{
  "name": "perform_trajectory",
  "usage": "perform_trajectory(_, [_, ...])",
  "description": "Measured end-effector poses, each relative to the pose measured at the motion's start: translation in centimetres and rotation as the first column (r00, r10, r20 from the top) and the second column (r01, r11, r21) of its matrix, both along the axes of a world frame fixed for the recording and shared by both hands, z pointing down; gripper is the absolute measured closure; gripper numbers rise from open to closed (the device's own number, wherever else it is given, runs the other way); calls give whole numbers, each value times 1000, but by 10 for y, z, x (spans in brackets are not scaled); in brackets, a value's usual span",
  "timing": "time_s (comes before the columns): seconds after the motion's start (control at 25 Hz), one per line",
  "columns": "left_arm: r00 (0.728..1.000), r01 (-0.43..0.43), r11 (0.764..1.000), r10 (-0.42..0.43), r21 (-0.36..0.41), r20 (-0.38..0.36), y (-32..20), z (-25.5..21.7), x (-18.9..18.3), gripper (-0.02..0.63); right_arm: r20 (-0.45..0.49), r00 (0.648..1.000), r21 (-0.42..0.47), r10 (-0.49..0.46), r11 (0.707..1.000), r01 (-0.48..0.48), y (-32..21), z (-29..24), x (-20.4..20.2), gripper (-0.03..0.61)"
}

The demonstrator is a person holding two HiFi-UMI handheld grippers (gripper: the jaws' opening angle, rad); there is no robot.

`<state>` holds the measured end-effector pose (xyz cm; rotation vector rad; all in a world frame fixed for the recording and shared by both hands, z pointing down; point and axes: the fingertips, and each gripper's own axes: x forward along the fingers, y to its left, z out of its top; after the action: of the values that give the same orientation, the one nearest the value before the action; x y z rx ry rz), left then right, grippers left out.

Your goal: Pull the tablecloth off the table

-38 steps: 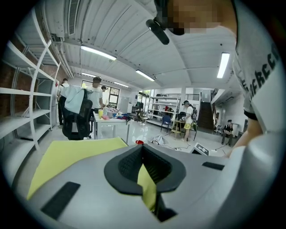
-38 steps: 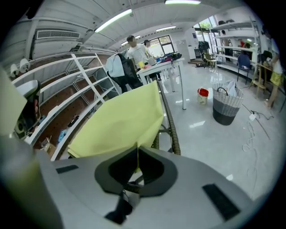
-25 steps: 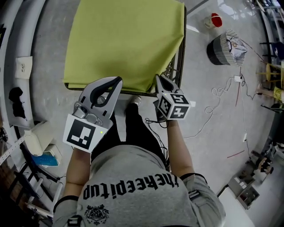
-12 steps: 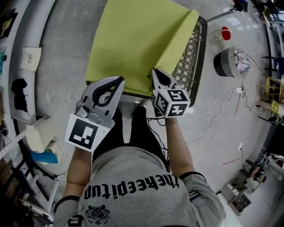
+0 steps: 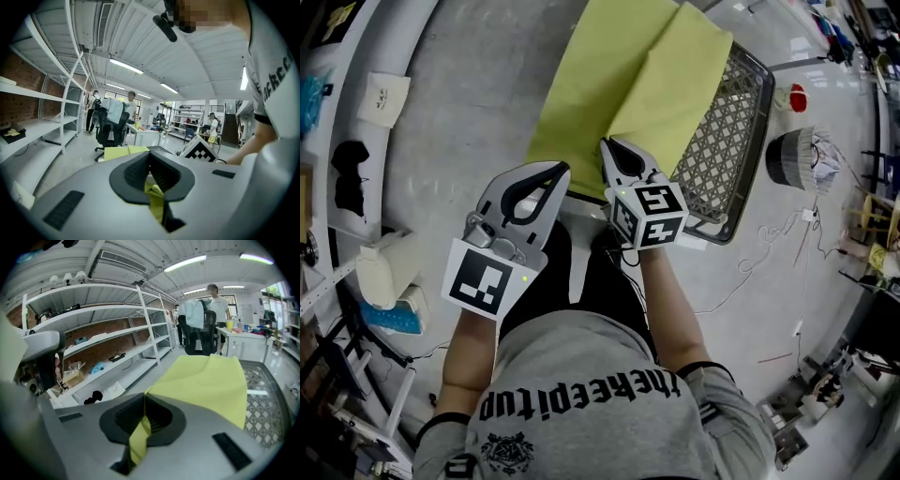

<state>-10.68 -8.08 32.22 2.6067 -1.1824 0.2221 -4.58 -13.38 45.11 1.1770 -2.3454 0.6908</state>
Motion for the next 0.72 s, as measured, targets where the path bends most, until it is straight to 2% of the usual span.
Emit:
perform_trajectory(0.36, [997,71,997,-72,-24,-17,2,11,-48,598,-13,991,-1,-135,991,135,11,5,-70,561])
perform_trajectory(0.52, [995,92,995,-92,-26,-24,3,12,-61,599,-34,978,24,-206,978,207,18,-2,-93,561])
perform_trajectory(0.72, [994,110,993,-111,-33,-26,6,15,-71,599,-45,954,3,-297,955,297,37,3,-116,561])
